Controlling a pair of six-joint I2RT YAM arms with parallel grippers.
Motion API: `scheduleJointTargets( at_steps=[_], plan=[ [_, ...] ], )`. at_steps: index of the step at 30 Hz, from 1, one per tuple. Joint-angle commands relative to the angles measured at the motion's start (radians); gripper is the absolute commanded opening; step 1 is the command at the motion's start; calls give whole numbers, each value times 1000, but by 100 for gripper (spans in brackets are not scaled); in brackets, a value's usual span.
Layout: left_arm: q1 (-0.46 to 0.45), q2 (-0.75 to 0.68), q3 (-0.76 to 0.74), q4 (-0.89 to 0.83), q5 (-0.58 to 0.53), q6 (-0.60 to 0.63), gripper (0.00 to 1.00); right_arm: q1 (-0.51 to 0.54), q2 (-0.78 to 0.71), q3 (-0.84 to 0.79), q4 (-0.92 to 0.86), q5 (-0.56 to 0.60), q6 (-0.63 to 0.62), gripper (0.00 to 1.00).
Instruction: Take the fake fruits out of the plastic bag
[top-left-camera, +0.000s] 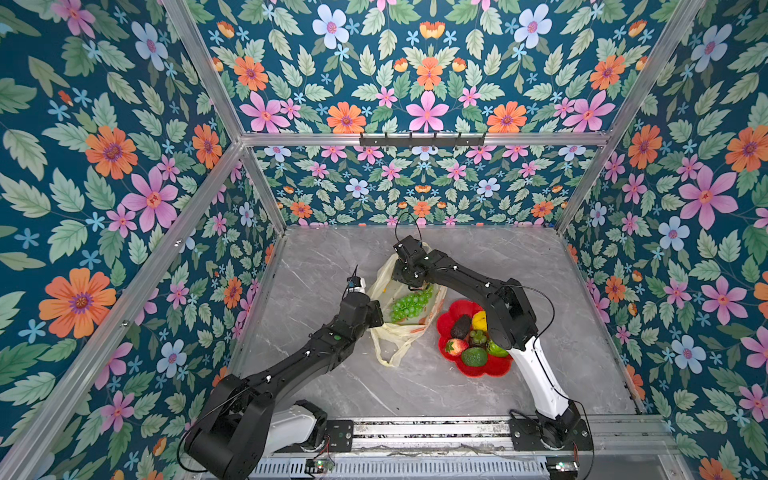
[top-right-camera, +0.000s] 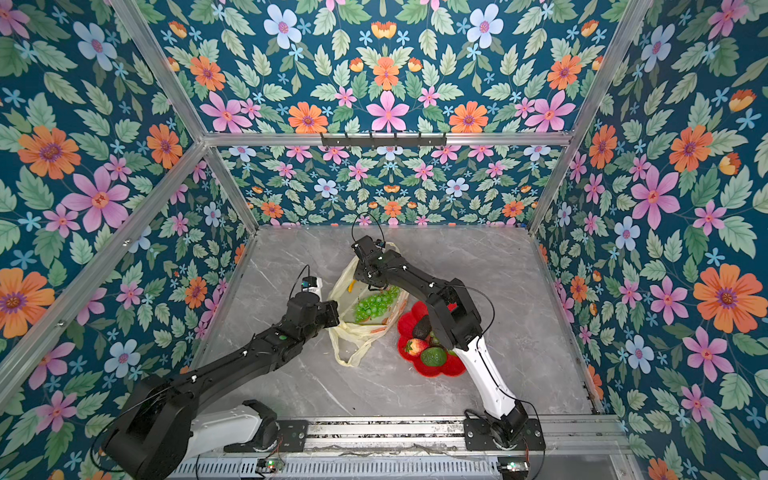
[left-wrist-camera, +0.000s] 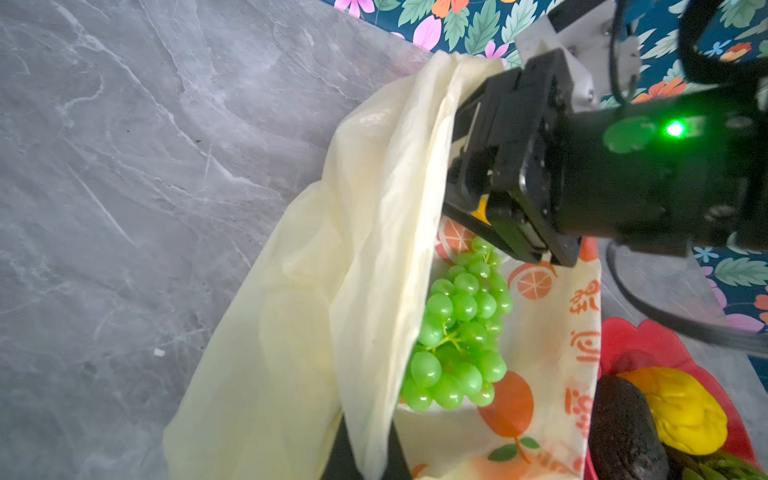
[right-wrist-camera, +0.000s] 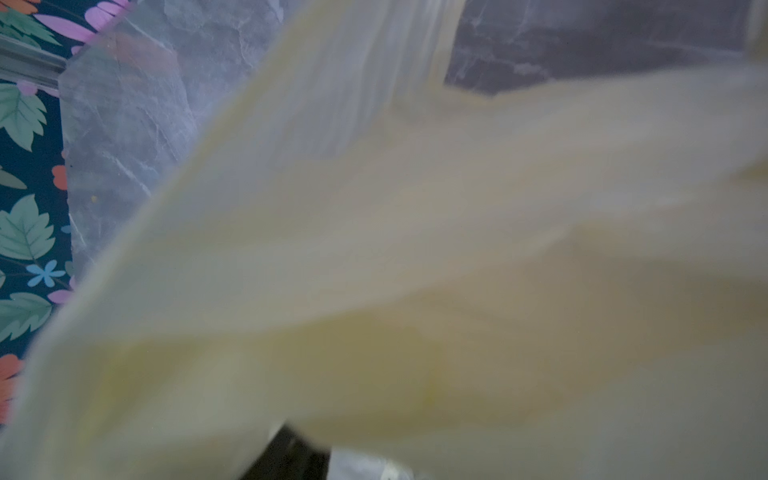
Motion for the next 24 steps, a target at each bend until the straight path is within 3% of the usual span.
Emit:
scheduleJointTargets(
  at_steps=[1,12,16,24],
  plan=[
    [0,-26,-28,54,49,1,0,0,39,66,-36,-8,24,57],
    [-9,-45,-101,147,147,5,0,0,146,230,-127,-12,103,62],
    [-10,-38,-111,175,156,4,0,0,184,289,-166,-1,141,69],
    [-12,-57,-123,172,140,23,0,-10,280,428,-261,3,152,73]
  ],
)
